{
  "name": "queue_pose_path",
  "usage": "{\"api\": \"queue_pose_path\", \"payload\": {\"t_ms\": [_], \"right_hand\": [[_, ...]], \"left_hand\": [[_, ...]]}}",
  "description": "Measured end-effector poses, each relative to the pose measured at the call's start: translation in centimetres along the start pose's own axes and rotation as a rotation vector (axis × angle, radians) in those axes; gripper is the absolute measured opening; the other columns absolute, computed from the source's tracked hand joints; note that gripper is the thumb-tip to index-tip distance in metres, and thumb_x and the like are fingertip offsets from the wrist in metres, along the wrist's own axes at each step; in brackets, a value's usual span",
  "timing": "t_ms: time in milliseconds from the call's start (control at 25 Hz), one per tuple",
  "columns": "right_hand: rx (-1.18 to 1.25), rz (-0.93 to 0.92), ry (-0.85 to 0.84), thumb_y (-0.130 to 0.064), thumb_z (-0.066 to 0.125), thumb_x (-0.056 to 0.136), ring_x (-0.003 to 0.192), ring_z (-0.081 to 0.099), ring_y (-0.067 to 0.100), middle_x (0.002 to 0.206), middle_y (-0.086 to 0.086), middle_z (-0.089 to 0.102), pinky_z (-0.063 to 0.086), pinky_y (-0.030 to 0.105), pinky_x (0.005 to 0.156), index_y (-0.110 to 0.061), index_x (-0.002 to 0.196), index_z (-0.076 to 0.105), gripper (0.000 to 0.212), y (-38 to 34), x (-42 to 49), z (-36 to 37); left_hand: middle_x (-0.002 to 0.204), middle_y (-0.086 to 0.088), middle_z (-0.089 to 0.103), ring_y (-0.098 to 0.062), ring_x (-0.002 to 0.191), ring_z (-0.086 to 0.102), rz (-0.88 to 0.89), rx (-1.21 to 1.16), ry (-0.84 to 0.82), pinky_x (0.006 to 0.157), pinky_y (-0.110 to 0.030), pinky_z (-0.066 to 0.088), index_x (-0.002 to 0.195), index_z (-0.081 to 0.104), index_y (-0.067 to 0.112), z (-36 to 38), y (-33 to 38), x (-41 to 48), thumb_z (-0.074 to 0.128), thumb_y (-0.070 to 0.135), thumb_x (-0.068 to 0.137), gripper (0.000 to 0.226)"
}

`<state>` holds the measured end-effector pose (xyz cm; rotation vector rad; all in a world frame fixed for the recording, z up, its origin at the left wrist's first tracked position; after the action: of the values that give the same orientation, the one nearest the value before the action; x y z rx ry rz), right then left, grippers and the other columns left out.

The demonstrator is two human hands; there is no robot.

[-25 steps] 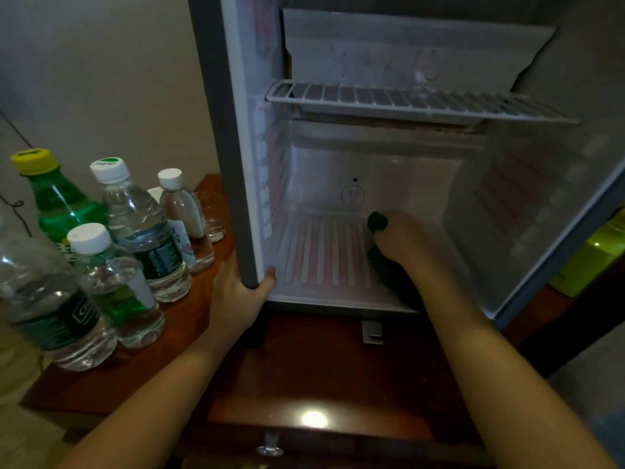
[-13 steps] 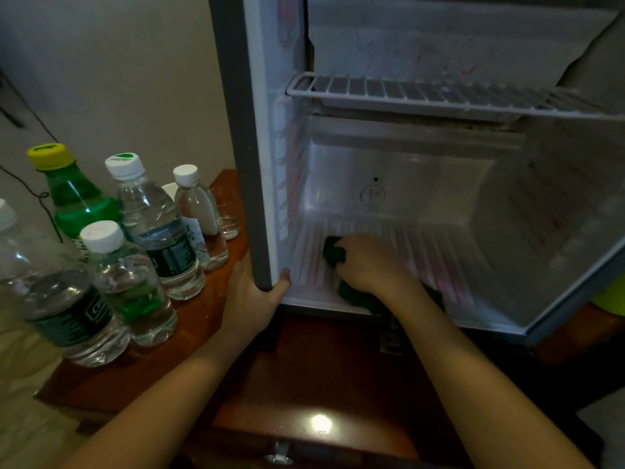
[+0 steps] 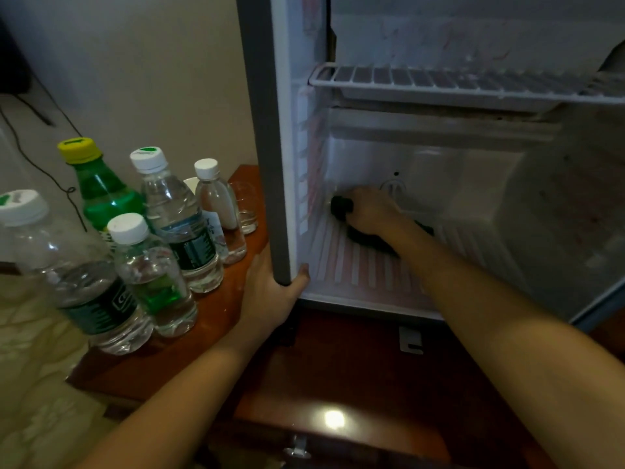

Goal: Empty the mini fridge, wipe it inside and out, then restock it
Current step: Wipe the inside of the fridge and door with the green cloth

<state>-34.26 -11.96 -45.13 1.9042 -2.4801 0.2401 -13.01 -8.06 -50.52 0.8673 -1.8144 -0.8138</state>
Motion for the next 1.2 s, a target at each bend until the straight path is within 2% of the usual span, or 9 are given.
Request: {"api": "queue_pose_path", "payload": {"t_ms": [200,280,400,520,600,720,880,1080,1200], "right_hand": [[0.076,-0.093,-0.031,-0.017,0.054,0.088,0.085,0.060,0.021,0.103,0.006,0.066,0.047,0.028,0.065,-0.013,0.104,0.067,0.021,-2.0,-6.1,0.3],[0.101,-0.172,-0.012,-0.018,0.055,0.087,0.084,0.058,0.016,0.104,-0.001,0.066,0.051,0.031,0.069,-0.022,0.104,0.069,0.022,-3.6,-10.5,0.1],[0.121,-0.250,0.011,-0.015,0.053,0.089,0.103,0.051,0.017,0.119,-0.008,0.060,0.049,0.036,0.082,-0.029,0.117,0.064,0.033,-6.0,-16.9,-0.2],[0.413,-0.104,-0.119,-0.015,0.052,0.092,0.111,0.053,0.016,0.126,-0.011,0.058,0.047,0.036,0.094,-0.035,0.122,0.061,0.037,-5.4,-20.6,0.0],[0.654,0.057,-0.011,-0.013,0.052,0.094,0.105,0.060,0.016,0.125,-0.009,0.059,0.049,0.034,0.092,-0.033,0.126,0.058,0.039,-2.6,-19.9,-1.6],[0.523,0.054,0.212,-0.007,0.051,0.093,0.100,0.061,0.019,0.123,0.001,0.061,0.051,0.034,0.088,-0.022,0.129,0.058,0.039,1.3,-15.3,-4.1],[0.050,-0.098,-0.094,-0.014,0.049,0.094,0.110,0.053,0.024,0.133,-0.001,0.054,0.047,0.031,0.086,-0.032,0.133,0.054,0.043,-0.2,-9.5,0.7],[-0.080,0.072,-0.025,-0.015,0.048,0.093,0.106,0.056,0.026,0.123,0.009,0.059,0.051,0.036,0.084,-0.015,0.120,0.059,0.029,1.0,-2.3,0.4],[-0.054,0.116,-0.005,-0.015,0.046,0.093,0.102,0.057,0.026,0.117,0.011,0.061,0.049,0.034,0.078,-0.011,0.114,0.060,0.025,0.4,-2.9,-0.4]], "left_hand": [[0.106,0.008,0.059,-0.011,0.101,0.058,-0.039,0.033,0.013,0.084,-0.039,0.054,0.109,0.041,0.051,0.2,-1.2,-0.1,0.061,0.055,0.074,0.040],[0.108,0.006,0.058,-0.011,0.101,0.057,-0.024,0.052,0.001,0.084,-0.039,0.054,0.114,0.041,0.043,0.3,-1.1,-0.1,0.061,0.053,0.075,0.045],[0.109,0.004,0.060,-0.011,0.100,0.060,-0.043,0.026,-0.023,0.081,-0.035,0.056,0.119,0.047,0.031,0.1,-0.8,-0.2,0.061,0.053,0.076,0.051],[0.108,0.005,0.062,-0.011,0.098,0.061,-0.085,0.012,-0.011,0.077,-0.028,0.054,0.121,0.053,0.019,0.0,-0.7,-0.3,0.063,0.052,0.076,0.056],[0.109,0.007,0.060,-0.011,0.100,0.059,-0.086,0.031,-0.019,0.077,-0.022,0.049,0.122,0.051,0.020,0.2,-0.8,-0.2,0.066,0.042,0.081,0.049],[0.110,0.010,0.058,-0.008,0.102,0.057,-0.099,0.023,-0.016,0.084,-0.025,0.048,0.121,0.047,0.030,0.3,-1.0,-0.3,0.067,0.038,0.083,0.043],[0.109,0.014,0.057,-0.005,0.103,0.056,-0.104,0.006,-0.011,0.086,-0.026,0.050,0.117,0.042,0.040,0.3,-1.4,-0.4,0.067,0.042,0.081,0.044],[0.098,0.029,0.048,0.023,0.090,0.049,-0.082,0.004,0.034,0.072,0.004,0.037,0.108,0.041,0.041,-0.1,-0.3,-0.4,0.073,0.031,0.081,0.043],[0.100,0.023,0.052,0.006,0.093,0.054,-0.081,0.003,0.013,0.075,-0.005,0.039,0.112,0.043,0.038,0.1,-0.6,-0.4,0.069,0.045,0.076,0.045]]}}
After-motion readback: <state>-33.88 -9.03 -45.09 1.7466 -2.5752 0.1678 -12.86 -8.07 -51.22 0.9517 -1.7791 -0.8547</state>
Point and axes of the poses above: each hand's wrist, its own x-axis towards the middle knuckle, its own z-axis out of the palm, y = z × x, the point moved 6 cm from there along x, towards the middle knuckle
